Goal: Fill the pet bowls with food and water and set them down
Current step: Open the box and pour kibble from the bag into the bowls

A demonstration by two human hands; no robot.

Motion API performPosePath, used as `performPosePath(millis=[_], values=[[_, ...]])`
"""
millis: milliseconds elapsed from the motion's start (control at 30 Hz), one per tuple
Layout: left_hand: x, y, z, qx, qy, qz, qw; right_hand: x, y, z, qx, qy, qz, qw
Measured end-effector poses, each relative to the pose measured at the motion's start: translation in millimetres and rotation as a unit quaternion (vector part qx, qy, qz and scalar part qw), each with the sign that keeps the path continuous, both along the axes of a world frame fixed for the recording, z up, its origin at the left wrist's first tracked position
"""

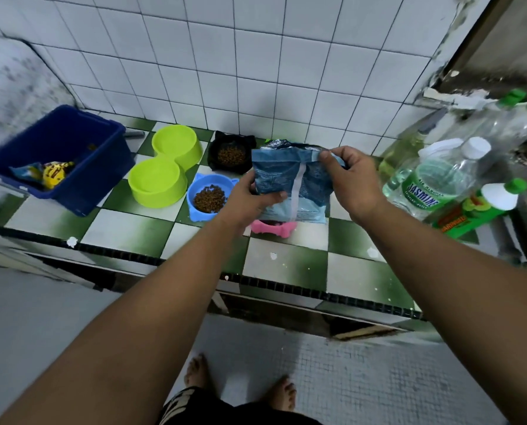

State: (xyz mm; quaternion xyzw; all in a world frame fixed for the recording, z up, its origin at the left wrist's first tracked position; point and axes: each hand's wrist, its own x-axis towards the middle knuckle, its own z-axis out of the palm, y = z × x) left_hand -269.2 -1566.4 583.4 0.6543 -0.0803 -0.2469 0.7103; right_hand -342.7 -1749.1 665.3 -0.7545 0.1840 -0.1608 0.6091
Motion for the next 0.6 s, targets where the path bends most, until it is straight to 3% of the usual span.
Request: performPosePath(millis=[267,600], values=[[22,35,16,-0.053,0.035,0.048,0.997,37,46,14,-0.029,-0.023,0.000,0.999],[93,118,44,-0.085,-0.002,0.038,0.996,96,136,38,-0.041,-0.064,-0.029,0.997]])
